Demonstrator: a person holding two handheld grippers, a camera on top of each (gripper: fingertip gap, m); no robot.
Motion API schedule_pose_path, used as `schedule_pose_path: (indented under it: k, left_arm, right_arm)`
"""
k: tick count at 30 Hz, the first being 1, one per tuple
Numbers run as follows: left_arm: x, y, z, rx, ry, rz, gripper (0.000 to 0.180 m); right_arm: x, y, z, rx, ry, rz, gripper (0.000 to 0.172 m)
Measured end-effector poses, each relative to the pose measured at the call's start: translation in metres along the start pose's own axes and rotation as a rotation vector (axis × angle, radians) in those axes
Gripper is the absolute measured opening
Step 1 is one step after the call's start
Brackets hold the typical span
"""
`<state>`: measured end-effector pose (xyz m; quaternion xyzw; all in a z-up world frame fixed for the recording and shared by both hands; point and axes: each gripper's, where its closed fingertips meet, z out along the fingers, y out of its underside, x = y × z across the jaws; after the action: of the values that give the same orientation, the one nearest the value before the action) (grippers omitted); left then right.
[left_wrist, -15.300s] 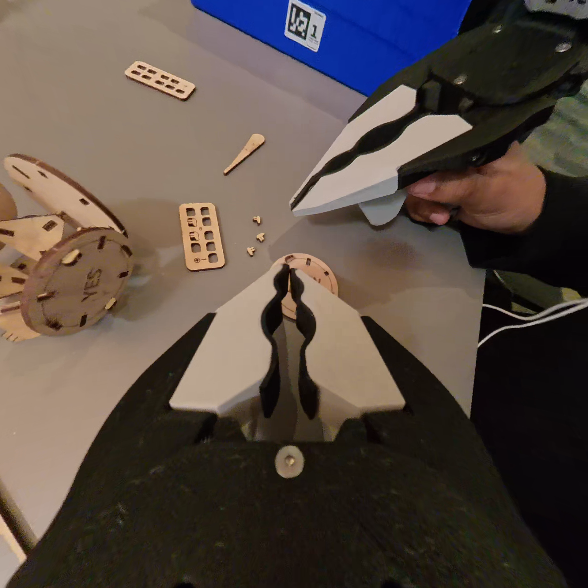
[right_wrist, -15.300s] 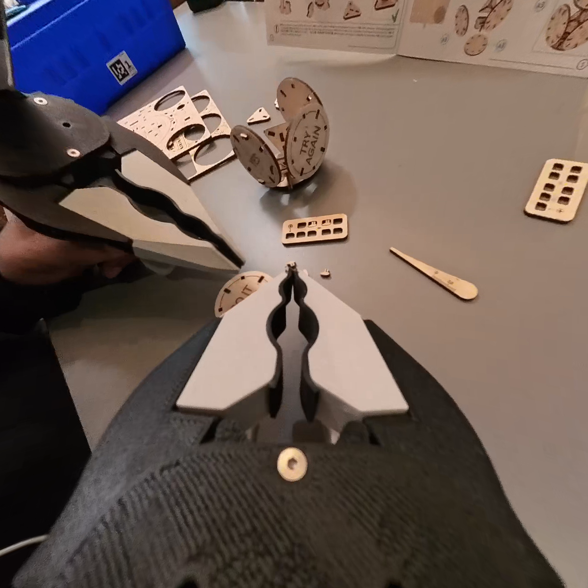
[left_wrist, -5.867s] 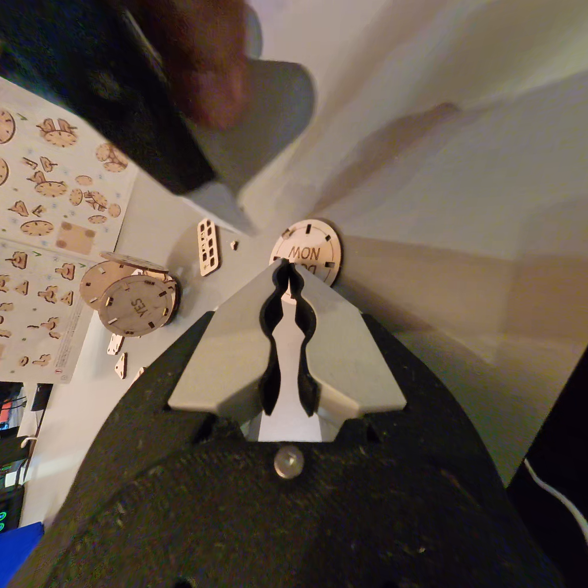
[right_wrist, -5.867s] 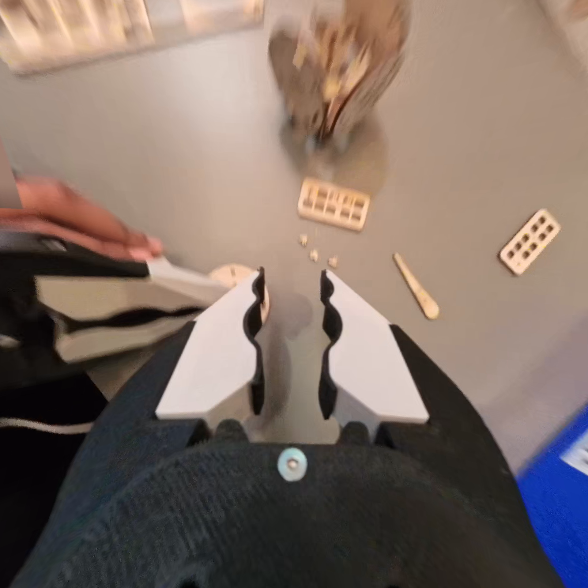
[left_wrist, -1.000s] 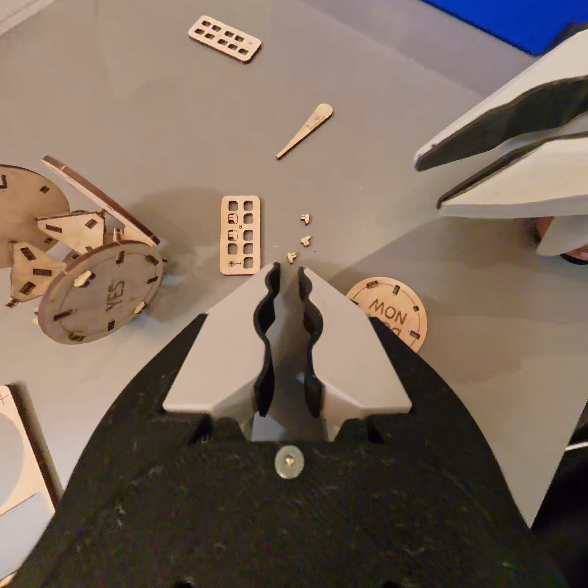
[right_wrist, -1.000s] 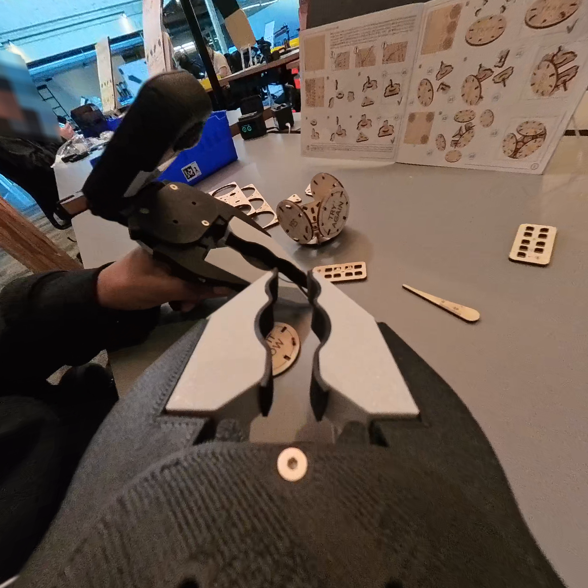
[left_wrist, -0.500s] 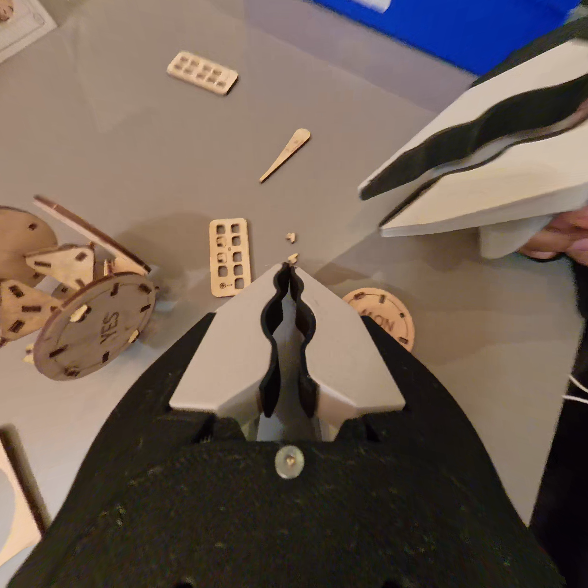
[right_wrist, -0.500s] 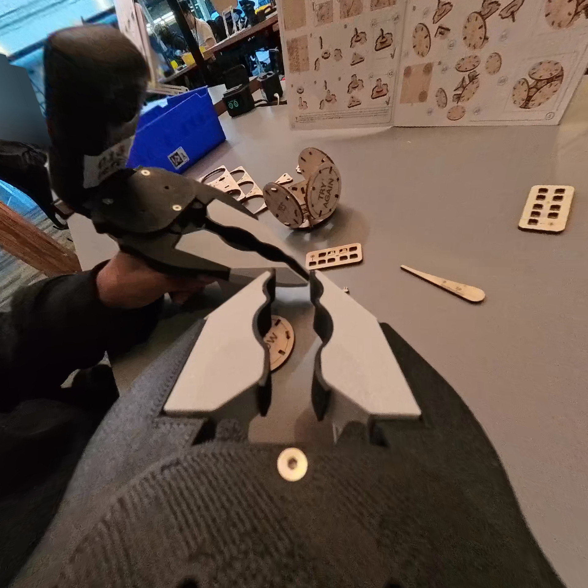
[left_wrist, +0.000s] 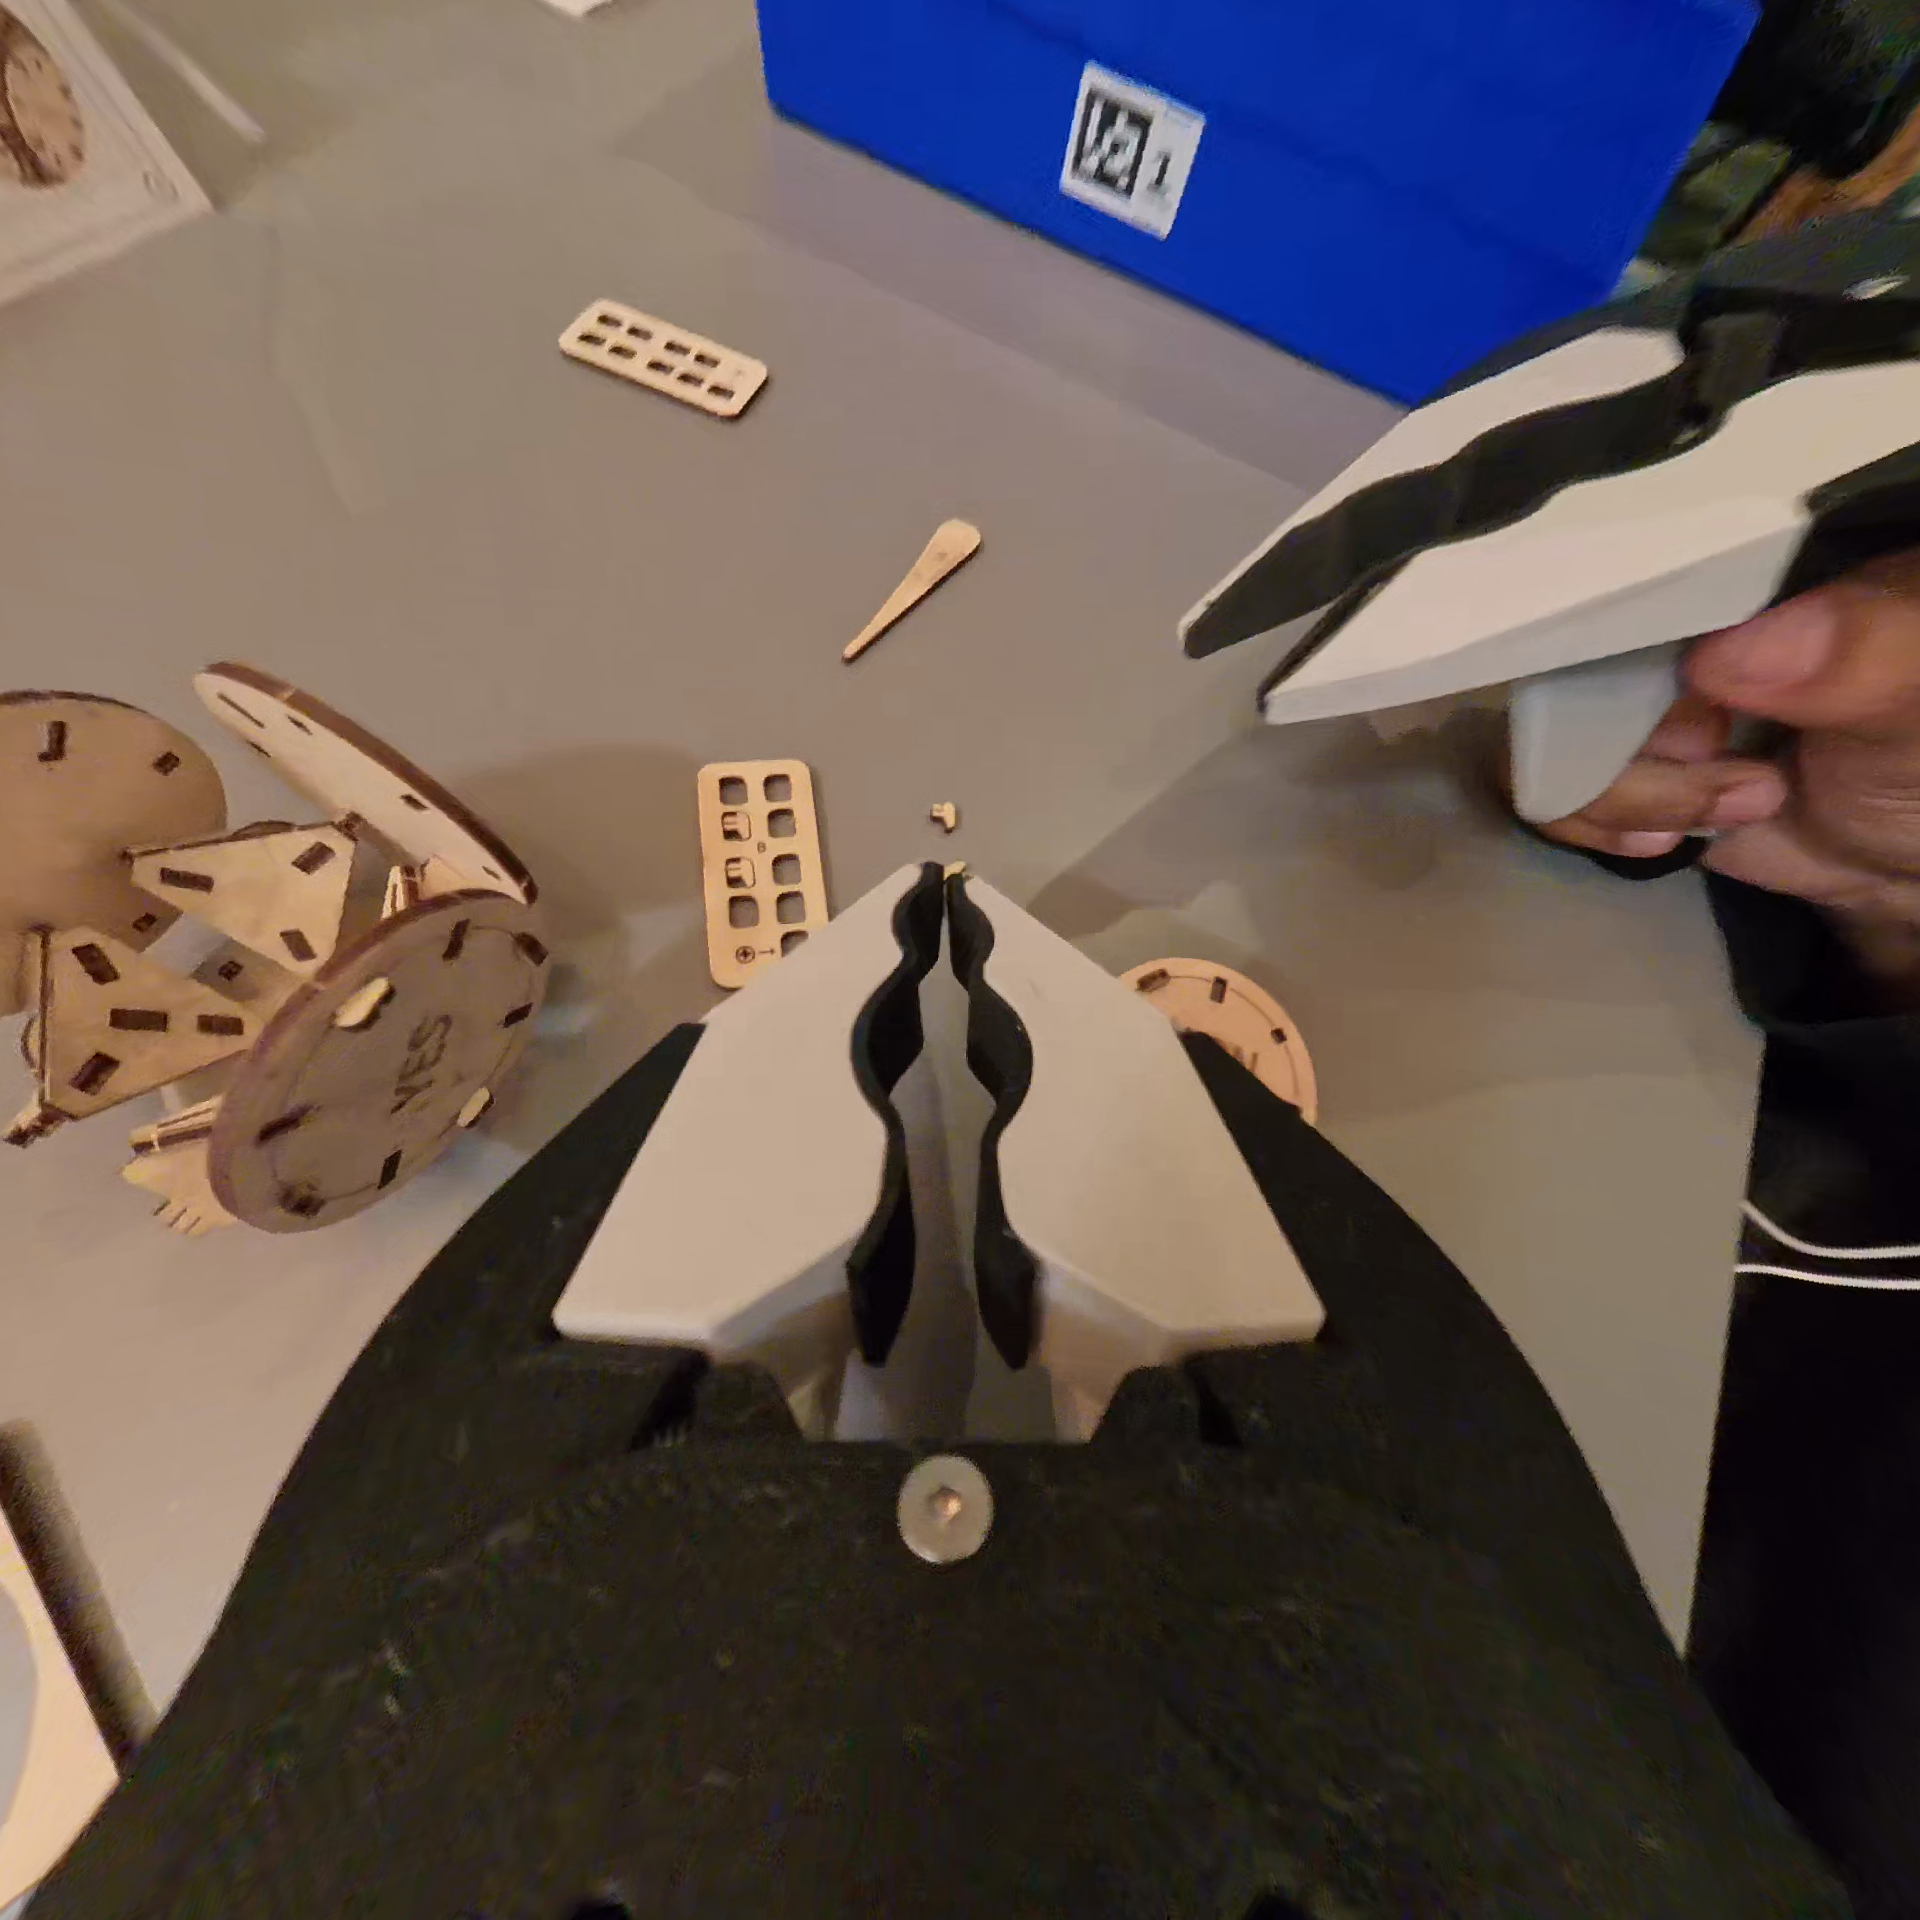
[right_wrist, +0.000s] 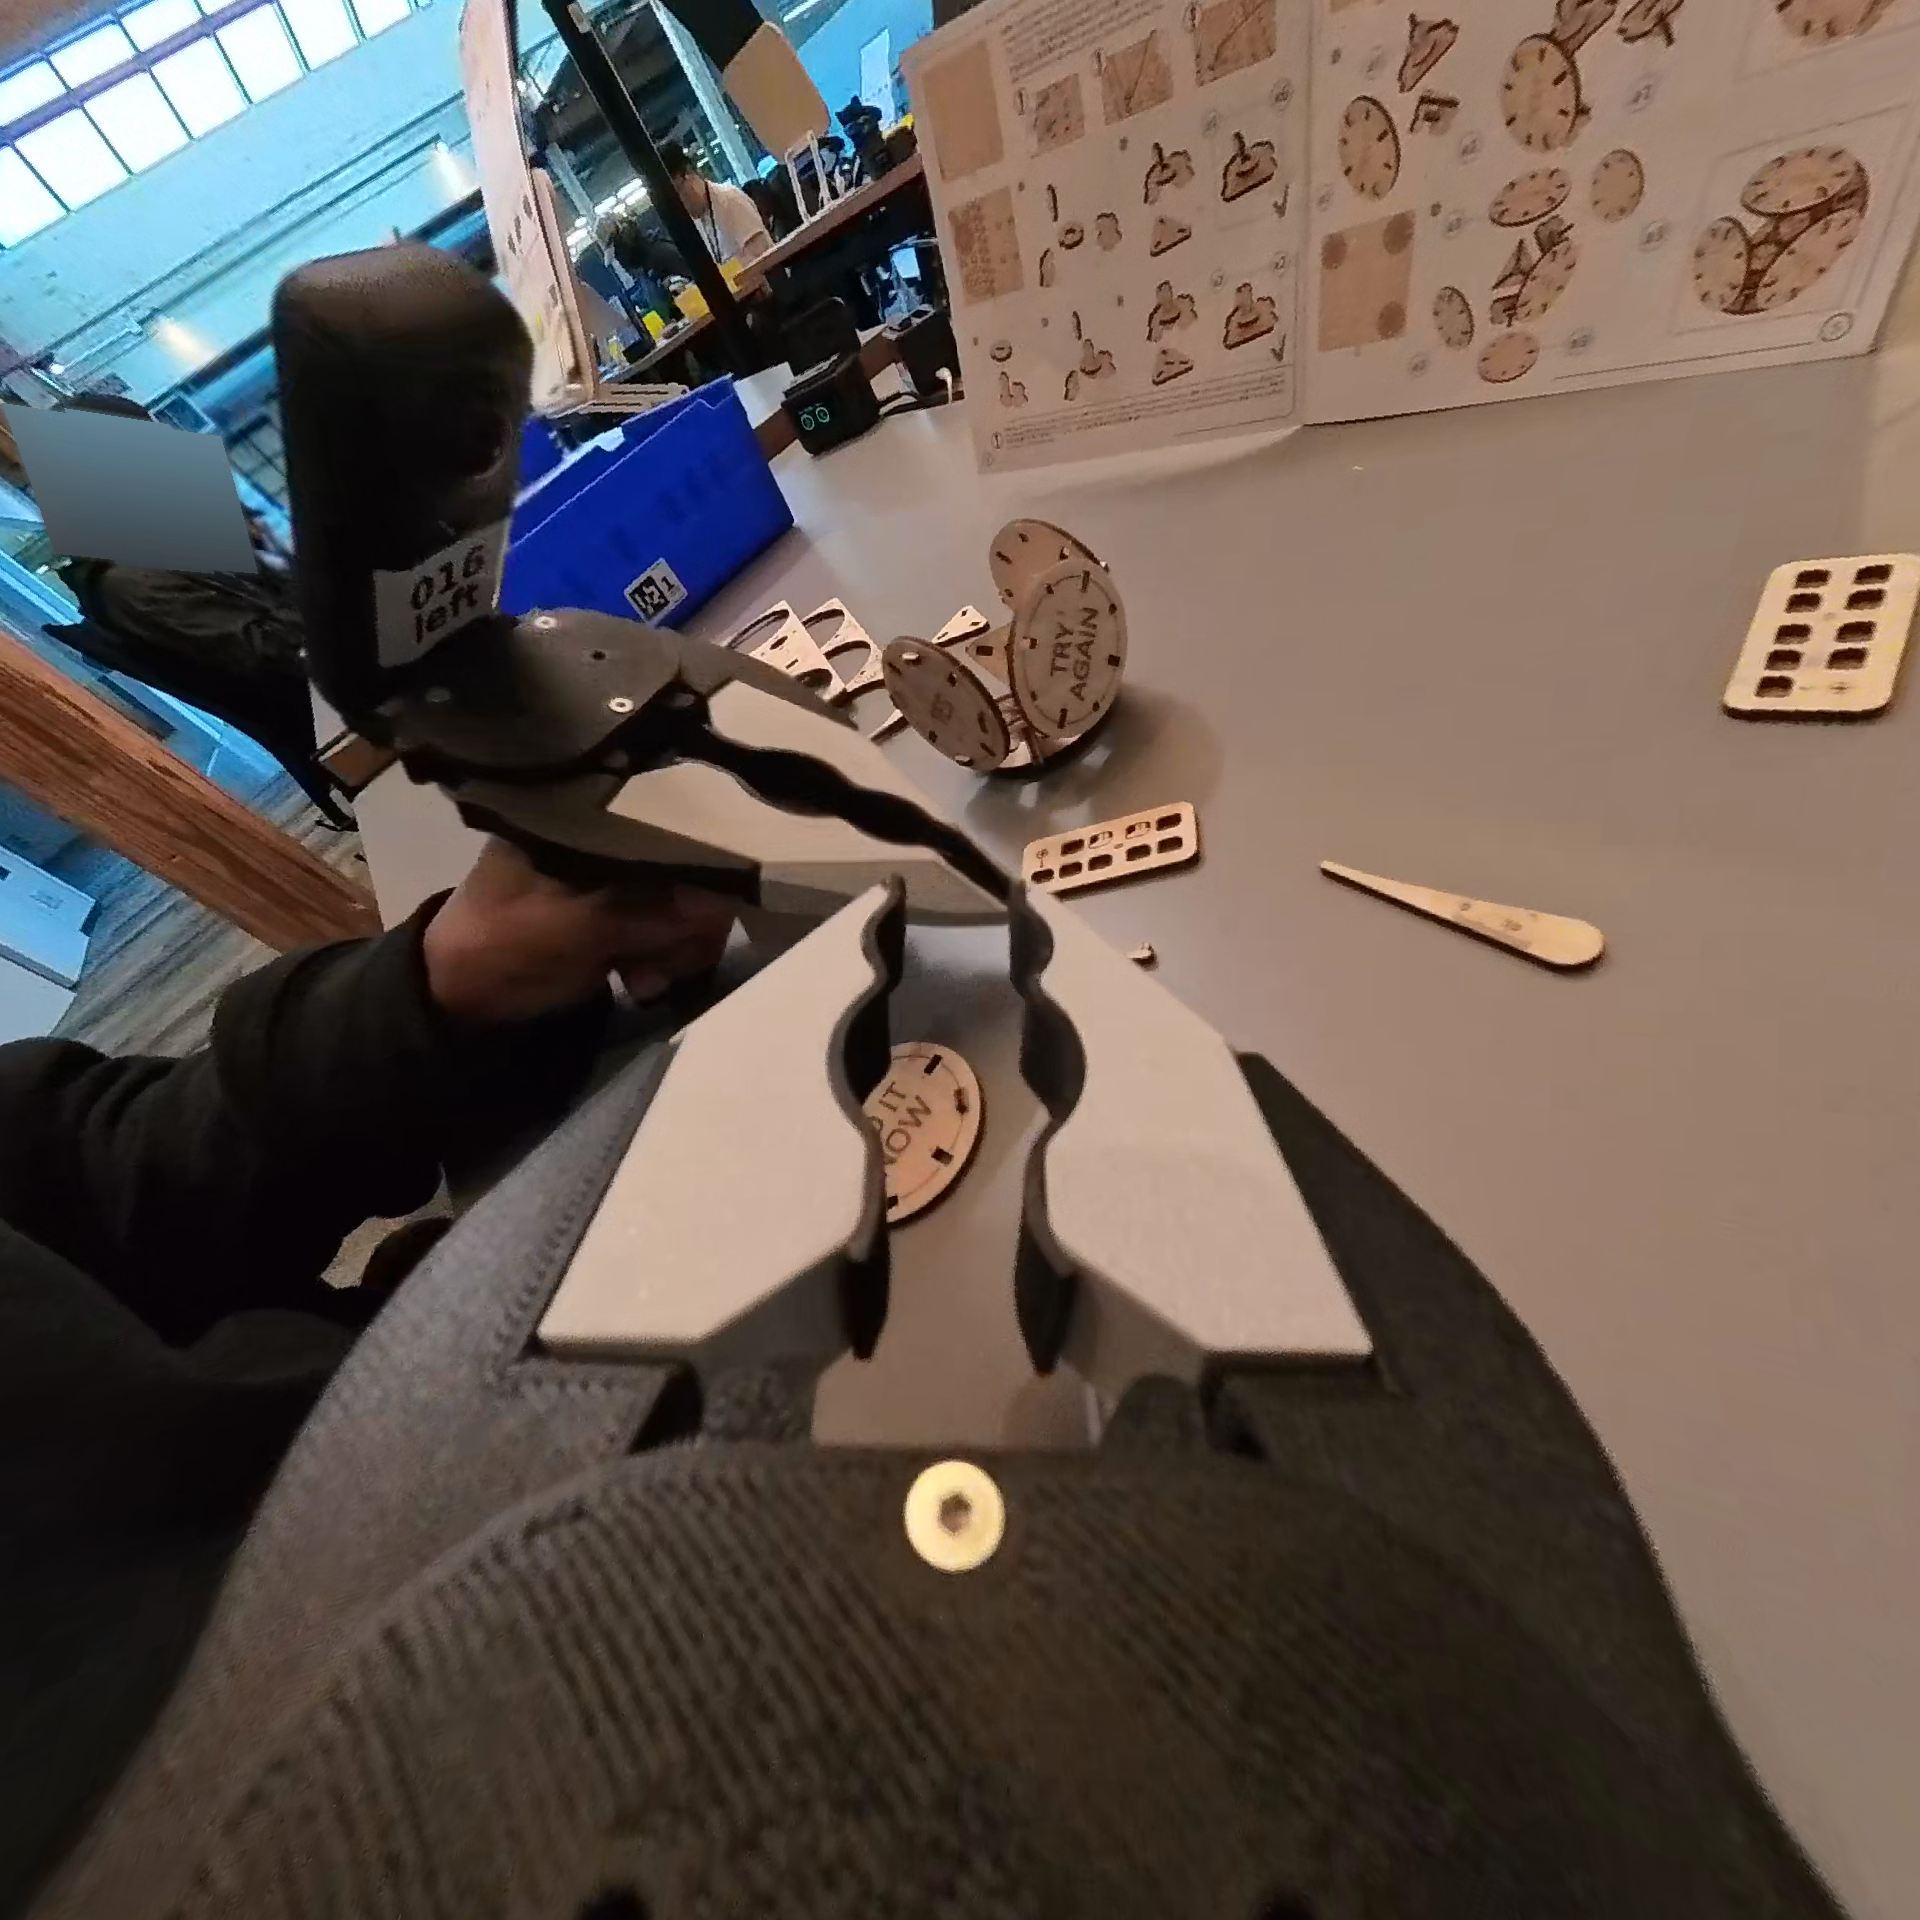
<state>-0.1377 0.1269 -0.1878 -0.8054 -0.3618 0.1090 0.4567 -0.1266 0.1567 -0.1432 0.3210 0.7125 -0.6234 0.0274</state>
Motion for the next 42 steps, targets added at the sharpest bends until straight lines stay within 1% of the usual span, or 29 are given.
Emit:
schedule_pose_path:
  k: [2,4,8,10,14,20,22,25,29,32,37,42]
  left_arm:
    - [-0.001,0.007,0.006,-0.064,-0.03,0.023,0.0]
    - [-0.002,0.014,0.012,-0.121,-0.054,0.046,0.004]
    - [-0.004,0.02,0.016,-0.168,-0.072,0.049,0.011]
    - [-0.004,0.02,0.016,-0.168,-0.061,0.035,0.01]
    - [-0.002,0.02,0.017,-0.171,-0.029,0.019,0.0]
    - [-0.001,0.018,0.018,-0.162,-0.011,-0.002,0.0]
    - [0.002,0.011,0.015,-0.115,-0.005,0.024,0.0]
    - [0.009,-0.001,0.006,-0.013,-0.022,0.114,0.0]
    - [0.007,-0.005,-0.002,0.036,-0.088,0.199,0.0]
    - [0.009,-0.01,-0.006,0.079,-0.066,0.194,0.0]
    - [0.006,-0.002,0.004,-0.002,-0.006,0.119,0.0]
    - [0.006,0.002,0.015,-0.069,0.005,0.114,0.003]
  right_arm:
    - [-0.001,-0.001,-0.001,0.006,0.004,-0.012,0.018]
    - [-0.001,-0.001,-0.001,0.008,0.01,-0.023,0.018]
    - [-0.002,0.002,0.001,-0.009,0.027,-0.053,0.018]
    - [-0.002,0.004,0.003,-0.022,0.037,-0.069,0.019]
    - [-0.002,0.006,0.005,-0.042,0.041,-0.074,0.02]
    - [-0.007,0.006,0.004,-0.038,0.0,-0.072,0.026]
    - [-0.009,0.005,0.003,-0.03,-0.015,-0.069,0.027]
    - [-0.01,0.002,0.0,-0.007,-0.033,-0.053,0.025]
    - [-0.009,-0.002,-0.004,0.023,-0.055,-0.019,0.024]
    - [-0.009,-0.006,-0.008,0.052,-0.073,0.004,0.022]
    - [-0.005,-0.013,-0.014,0.106,-0.103,0.072,0.022]
    - [-0.005,-0.014,-0.014,0.11,-0.102,0.071,0.023]
